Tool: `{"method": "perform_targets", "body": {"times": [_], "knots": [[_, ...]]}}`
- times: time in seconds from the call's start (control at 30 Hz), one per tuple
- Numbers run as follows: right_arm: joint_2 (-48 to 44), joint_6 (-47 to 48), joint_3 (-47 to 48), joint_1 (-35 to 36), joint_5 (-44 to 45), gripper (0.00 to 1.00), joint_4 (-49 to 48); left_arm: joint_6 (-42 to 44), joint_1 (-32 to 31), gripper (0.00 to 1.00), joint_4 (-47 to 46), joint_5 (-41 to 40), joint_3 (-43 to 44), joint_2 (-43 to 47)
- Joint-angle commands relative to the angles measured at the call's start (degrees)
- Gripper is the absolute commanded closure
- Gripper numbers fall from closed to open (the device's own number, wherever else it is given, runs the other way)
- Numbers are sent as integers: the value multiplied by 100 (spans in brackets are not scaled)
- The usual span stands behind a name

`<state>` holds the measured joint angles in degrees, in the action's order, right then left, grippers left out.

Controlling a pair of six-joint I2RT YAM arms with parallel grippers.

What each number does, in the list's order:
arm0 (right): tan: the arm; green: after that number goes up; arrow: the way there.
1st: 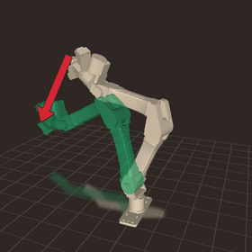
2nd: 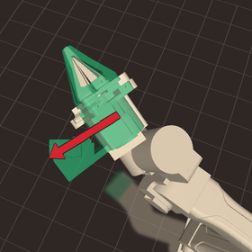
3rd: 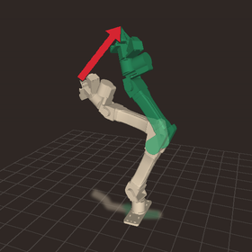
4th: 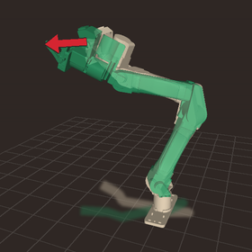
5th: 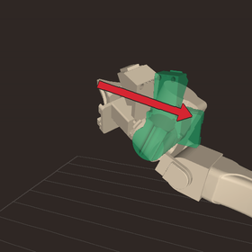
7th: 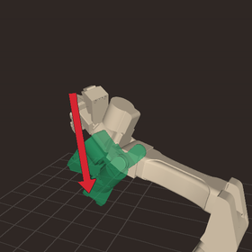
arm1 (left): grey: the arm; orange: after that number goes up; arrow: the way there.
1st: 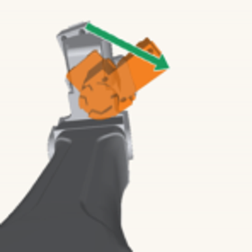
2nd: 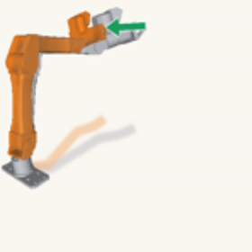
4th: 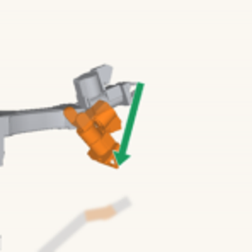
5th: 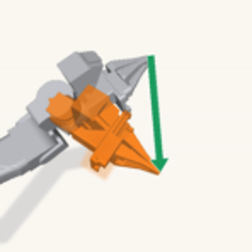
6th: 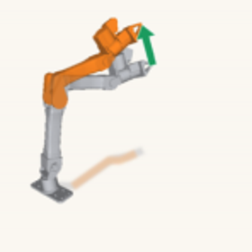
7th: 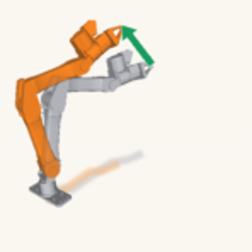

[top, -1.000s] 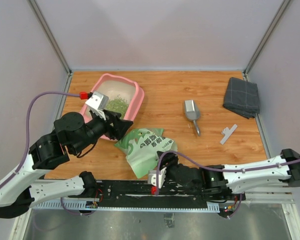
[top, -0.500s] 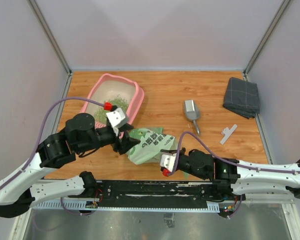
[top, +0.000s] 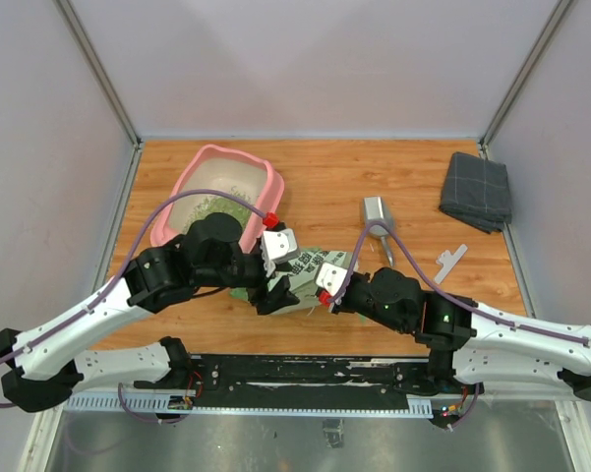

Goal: Fill the litter box with clean litter
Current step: Close the cat litter bag at the center of the board.

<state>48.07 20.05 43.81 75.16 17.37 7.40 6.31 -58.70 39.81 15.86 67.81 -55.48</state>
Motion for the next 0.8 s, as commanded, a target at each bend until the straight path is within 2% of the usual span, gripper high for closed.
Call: {"method": "perform_targets", "body": {"times": [0.0,0.07,0.2,0.23,0.33,0.37,0.63,0.77], "knots": [[17,-384,444,-168,-52,99,-238,159,-82,30,-110,-260,-36,-116],[70,-435,532,-194,-88,99,-238,180,-157,33,-140,-525,-77,-133],[119,-521,670,-220,-92,99,-186,292,-323,47,-128,-978,-73,-250],[96,-550,702,-221,-126,99,-153,319,-353,55,-131,-1002,-56,-283],[-65,-623,779,-221,-193,99,40,401,-451,94,-139,-1040,56,-371],[-138,-626,818,-221,-231,99,140,455,-500,99,-136,-1012,103,-389],[-798,-802,1284,-221,-782,99,1041,616,-713,100,-457,-438,944,-472],[-738,-733,1518,-221,-809,99,1397,725,-713,100,-602,-721,913,-474]]}}
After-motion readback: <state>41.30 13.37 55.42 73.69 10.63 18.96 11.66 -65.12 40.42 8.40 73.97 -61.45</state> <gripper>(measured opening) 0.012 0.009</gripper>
